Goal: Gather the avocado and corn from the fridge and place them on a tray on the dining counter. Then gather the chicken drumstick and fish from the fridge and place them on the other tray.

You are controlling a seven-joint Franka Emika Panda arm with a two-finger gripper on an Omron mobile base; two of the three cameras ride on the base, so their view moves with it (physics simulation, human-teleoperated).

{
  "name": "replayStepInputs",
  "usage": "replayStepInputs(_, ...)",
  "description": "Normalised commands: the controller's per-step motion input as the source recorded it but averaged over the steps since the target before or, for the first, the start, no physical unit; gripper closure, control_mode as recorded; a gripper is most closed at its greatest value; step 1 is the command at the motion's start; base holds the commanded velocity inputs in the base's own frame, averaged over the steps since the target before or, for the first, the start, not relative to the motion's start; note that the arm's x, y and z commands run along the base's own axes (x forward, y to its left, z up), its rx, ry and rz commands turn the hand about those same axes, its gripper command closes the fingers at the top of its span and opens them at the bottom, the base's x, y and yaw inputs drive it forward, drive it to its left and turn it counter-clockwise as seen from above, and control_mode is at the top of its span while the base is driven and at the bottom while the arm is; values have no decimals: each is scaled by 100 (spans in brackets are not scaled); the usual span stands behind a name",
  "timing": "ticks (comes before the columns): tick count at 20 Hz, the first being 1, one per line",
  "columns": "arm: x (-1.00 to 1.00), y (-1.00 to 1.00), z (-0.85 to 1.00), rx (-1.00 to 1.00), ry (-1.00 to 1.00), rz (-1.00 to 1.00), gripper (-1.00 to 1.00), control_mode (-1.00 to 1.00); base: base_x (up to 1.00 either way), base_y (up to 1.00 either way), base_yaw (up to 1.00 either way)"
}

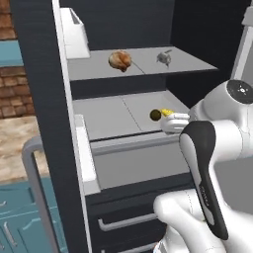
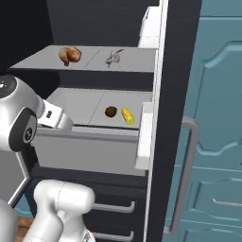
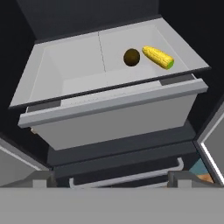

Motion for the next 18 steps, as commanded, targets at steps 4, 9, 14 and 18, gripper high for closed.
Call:
replayStepInputs(4, 0, 0, 0, 0, 0, 0, -100, 100, 56, 31, -14)
replayStepInputs(9, 0, 0, 0, 0, 0, 0, -100, 100, 57, 1, -2)
replayStepInputs(14, 0, 0, 0, 0, 0, 0, -100, 100, 76, 0, 15)
replayStepInputs(18, 3, -1, -2, 0, 0, 0, -100, -100, 32, 1, 5)
